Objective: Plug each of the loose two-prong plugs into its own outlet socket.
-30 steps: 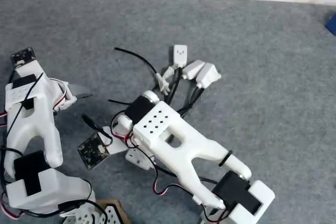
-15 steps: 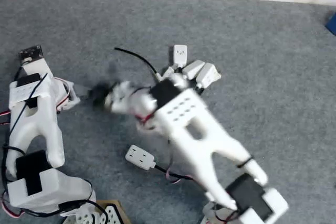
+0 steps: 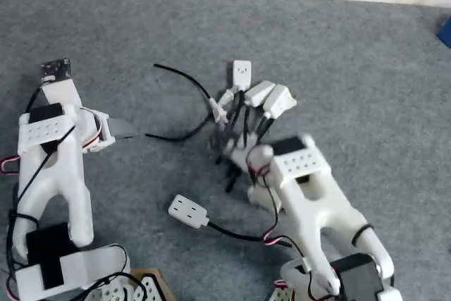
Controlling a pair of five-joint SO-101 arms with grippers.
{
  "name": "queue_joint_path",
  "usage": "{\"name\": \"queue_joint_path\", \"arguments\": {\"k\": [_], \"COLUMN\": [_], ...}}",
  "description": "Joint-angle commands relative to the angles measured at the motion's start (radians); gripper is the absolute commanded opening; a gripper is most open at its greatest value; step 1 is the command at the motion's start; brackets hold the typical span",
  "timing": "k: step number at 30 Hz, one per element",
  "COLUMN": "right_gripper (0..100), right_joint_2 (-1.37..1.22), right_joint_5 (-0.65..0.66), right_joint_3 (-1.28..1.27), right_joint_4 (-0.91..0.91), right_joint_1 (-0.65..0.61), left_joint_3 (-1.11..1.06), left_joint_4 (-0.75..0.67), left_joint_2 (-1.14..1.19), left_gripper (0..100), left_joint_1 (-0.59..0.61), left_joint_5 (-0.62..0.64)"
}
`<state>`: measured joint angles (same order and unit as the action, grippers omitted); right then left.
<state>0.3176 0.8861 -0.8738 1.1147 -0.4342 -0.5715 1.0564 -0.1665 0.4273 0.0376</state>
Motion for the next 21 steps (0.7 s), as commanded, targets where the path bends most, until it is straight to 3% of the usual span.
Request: {"name": "queue_joint_path", "arguments": {"k": [1, 8, 14, 21], "right_gripper": [1.6, 18.7, 19.0, 19.0], "right_joint_2": [0.038, 0.038, 0.039, 0.039], "right_joint_5": [0.071, 0.072, 0.064, -0.032], "right_joint_3": [-0.082, -0.088, -0.087, -0.091], "right_joint_4": [-0.022, -0.025, -0.044, -0.125], "right_joint_1": [-0.004, 0.031, 0.03, -0.018], "left_joint_3": [0.002, 0.001, 0.01, 0.065], "left_joint_4": [-0.017, -0.021, -0.031, -0.058], "left_joint_2": [-0.041, -0.039, 0.013, 0.113], "left_gripper": [44, 44, 44, 44], "left_joint_1": [-0.008, -0.008, -0.01, -0.021], "left_joint_5": [-0.008, -0.008, -0.008, -0.008]}}
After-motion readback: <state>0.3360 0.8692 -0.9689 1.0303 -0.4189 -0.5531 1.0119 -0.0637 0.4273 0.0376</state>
